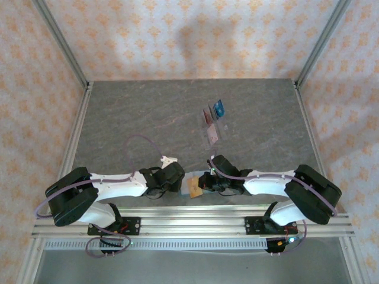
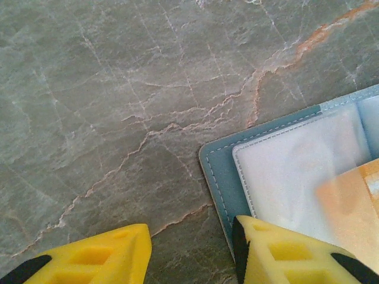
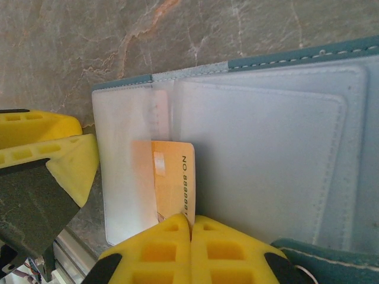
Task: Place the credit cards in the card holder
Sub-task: Insert the credit card into the card slot.
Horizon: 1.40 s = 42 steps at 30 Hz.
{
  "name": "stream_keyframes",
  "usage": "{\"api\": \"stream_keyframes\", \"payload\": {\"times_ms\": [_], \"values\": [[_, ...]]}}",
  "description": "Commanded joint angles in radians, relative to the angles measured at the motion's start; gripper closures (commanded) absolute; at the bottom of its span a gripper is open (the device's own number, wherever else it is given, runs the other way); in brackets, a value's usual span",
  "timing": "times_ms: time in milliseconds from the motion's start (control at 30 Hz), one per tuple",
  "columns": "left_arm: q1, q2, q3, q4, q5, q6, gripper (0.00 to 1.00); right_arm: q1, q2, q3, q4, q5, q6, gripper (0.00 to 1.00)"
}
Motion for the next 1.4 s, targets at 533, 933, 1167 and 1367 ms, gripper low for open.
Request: {"api": "stream_keyframes", "payload": {"times_ms": [533, 933, 1167, 1367], "values": [[-0.017, 0.05, -0.039, -0.044, 0.013, -0.027, 0.57, -0.028, 0.052, 0.014, -0.056, 0.079, 0.026, 1.0], [-0.016, 0.072, -0.025, -0.038, 0.016, -0.021, 0.58, 0.02, 0.093, -0.012, 0.063, 0.105, 0.096, 1.0], [-0.018, 0.07, -0.025, -0.036, 0.017, -0.022, 0.58, 0.042, 0.145, -0.007, 0.104, 0.093, 0.107, 1.0], [-0.018, 0.071, -0.024, -0.037, 0.018, -0.019, 0.58, 0.051, 0.158, -0.006, 0.12, 0.094, 0.111, 1.0]]}}
